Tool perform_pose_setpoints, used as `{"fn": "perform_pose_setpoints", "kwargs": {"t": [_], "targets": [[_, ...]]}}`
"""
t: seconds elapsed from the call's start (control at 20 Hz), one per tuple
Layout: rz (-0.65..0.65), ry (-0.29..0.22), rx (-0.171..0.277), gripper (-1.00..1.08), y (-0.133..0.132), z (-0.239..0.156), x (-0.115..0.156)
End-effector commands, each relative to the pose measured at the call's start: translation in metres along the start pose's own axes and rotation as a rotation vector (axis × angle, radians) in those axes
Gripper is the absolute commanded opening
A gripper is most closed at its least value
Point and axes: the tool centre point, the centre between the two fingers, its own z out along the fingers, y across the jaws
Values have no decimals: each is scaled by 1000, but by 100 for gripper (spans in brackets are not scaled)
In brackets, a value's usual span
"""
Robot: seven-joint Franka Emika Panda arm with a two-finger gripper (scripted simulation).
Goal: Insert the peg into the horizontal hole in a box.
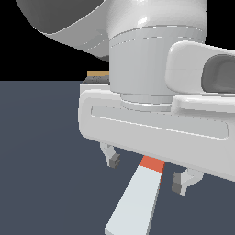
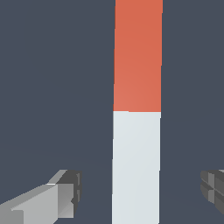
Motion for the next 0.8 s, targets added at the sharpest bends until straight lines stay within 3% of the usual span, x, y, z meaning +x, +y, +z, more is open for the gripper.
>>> {"fn": "perform_pose_setpoints", "kwargs": {"t": [0.0, 0.3, 0.75], "targets": [[15, 1, 1, 100, 2, 3, -3], [11, 1, 1, 100, 1, 8, -3], [16, 2, 1, 100, 0, 49, -4]]}}
